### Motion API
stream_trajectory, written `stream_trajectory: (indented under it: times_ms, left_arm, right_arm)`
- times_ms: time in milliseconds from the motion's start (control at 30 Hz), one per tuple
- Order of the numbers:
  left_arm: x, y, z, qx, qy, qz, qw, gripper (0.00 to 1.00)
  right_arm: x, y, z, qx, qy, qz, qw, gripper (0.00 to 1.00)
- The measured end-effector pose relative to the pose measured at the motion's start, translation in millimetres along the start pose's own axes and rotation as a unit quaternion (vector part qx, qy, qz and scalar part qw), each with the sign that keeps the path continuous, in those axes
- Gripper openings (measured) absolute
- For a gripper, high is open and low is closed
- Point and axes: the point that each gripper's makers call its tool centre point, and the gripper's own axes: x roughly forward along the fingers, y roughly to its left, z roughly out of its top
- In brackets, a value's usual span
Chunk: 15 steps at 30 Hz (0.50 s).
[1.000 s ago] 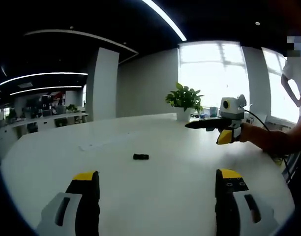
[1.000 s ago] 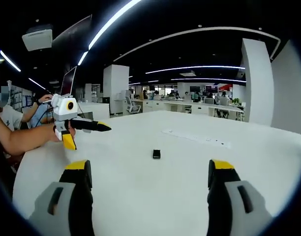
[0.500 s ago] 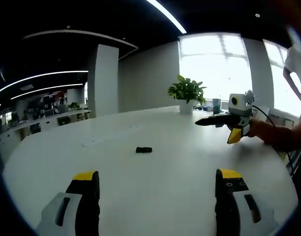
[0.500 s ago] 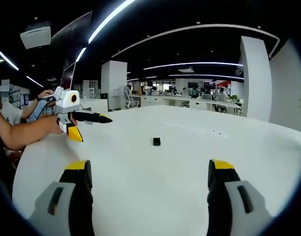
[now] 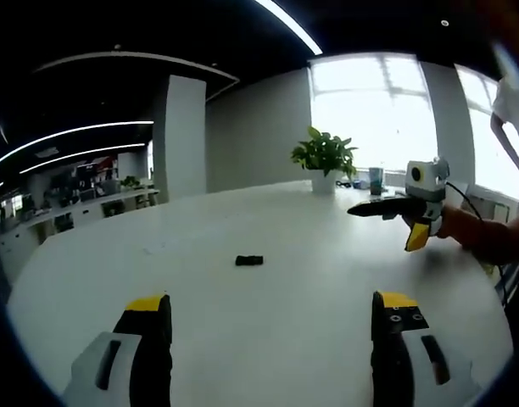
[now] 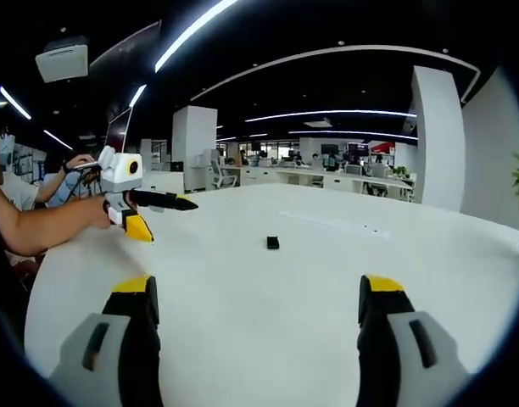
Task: Snap the two parts of the plastic buckle together until the buckle closes and remains connected.
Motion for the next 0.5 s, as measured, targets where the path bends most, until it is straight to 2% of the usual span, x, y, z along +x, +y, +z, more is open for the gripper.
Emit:
stream_trajectory:
  times_ms: [133,233,267,367,467,500]
  left_arm:
    - [-10.0,4.6,1.7,-0.01,0.0,0.018,0.9998,0.99]
    - [-21.4,1.2,-9.1,-0.013,0.015,0.032,0.9993,0.99]
    - [-28.0,-6.8,-12.1,-0.015,0.016,0.035,0.9991,0.99]
    - [-44.1,-6.4,-18.3,-0.017,0.012,0.063,0.9978,0.99]
    - [-60.9,-9.4,-14.8,-0.048,-0.018,0.075,0.9959,0.99]
    - [-63.7,-8.0,-13.8,-0.048,-0.027,0.077,0.9955,0.99]
  right_arm:
    - [-4.2,-2.3,-0.5,-0.001,0.005,-0.003,1.0,0.99]
    - [-7.6,0.4,-1.6,0.002,0.007,-0.002,1.0,0.99]
    - [-8.3,0.8,-2.2,0.002,0.008,-0.003,1.0,0.99]
    - [-15.1,4.1,-6.2,0.001,0.015,-0.019,0.9997,0.98]
    - [-19.1,11.0,-11.2,0.002,0.017,-0.019,0.9997,0.98]
    - [-20.2,13.7,-11.8,0.003,0.015,-0.018,0.9997,0.98]
